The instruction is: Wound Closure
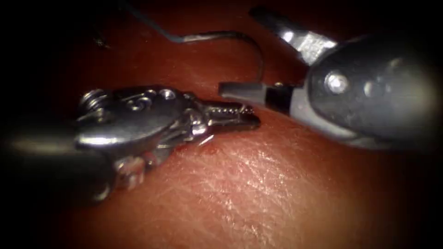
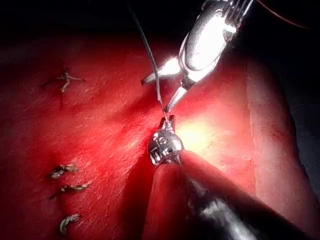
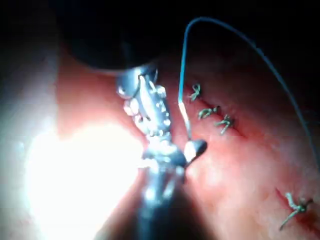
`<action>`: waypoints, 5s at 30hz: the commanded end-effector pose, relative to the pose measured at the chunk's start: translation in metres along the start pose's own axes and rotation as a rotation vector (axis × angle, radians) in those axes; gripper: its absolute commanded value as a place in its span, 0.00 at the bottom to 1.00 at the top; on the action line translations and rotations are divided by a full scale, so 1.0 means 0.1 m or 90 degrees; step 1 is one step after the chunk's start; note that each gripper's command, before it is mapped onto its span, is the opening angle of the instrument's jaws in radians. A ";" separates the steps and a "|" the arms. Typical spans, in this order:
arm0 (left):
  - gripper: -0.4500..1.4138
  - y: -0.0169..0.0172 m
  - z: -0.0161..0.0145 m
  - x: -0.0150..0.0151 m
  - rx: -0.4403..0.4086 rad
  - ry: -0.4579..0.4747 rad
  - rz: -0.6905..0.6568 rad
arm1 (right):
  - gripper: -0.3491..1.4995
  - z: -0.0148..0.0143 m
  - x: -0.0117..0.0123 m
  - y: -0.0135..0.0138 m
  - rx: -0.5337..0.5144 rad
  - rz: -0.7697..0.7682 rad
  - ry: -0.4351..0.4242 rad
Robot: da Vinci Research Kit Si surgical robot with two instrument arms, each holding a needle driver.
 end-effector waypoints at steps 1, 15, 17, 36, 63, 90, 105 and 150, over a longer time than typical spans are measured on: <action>0.09 -0.001 0.007 -0.006 -0.001 -0.001 -0.001 | 0.74 0.007 0.001 -0.005 -0.003 -0.004 0.003; 0.08 0.002 0.007 -0.007 -0.003 -0.002 -0.001 | 0.03 0.011 -0.008 -0.007 -0.005 -0.045 -0.015; 0.08 0.003 0.006 -0.007 -0.005 -0.003 -0.001 | 0.00 0.012 -0.011 -0.010 0.002 -0.051 -0.024; 0.37 0.015 -0.002 0.001 -0.007 -0.005 -0.009 | 0.00 0.006 -0.032 0.003 0.034 -0.120 0.009; 0.33 0.014 -0.048 0.000 -0.027 -0.016 -0.012 | 0.00 0.020 -0.049 0.041 0.222 -0.072 0.253; 0.30 -0.003 -0.018 -0.083 -0.002 -0.104 0.043 | 0.00 0.101 -0.054 0.033 0.303 -0.301 0.427; 0.29 -0.019 -0.006 -0.097 0.003 -0.110 0.054 | 0.00 0.121 -0.051 0.012 0.304 -0.312 0.454; 0.29 -0.021 -0.014 -0.100 -0.008 -0.125 0.050 | 0.00 0.128 -0.077 -0.025 0.364 -0.429 0.519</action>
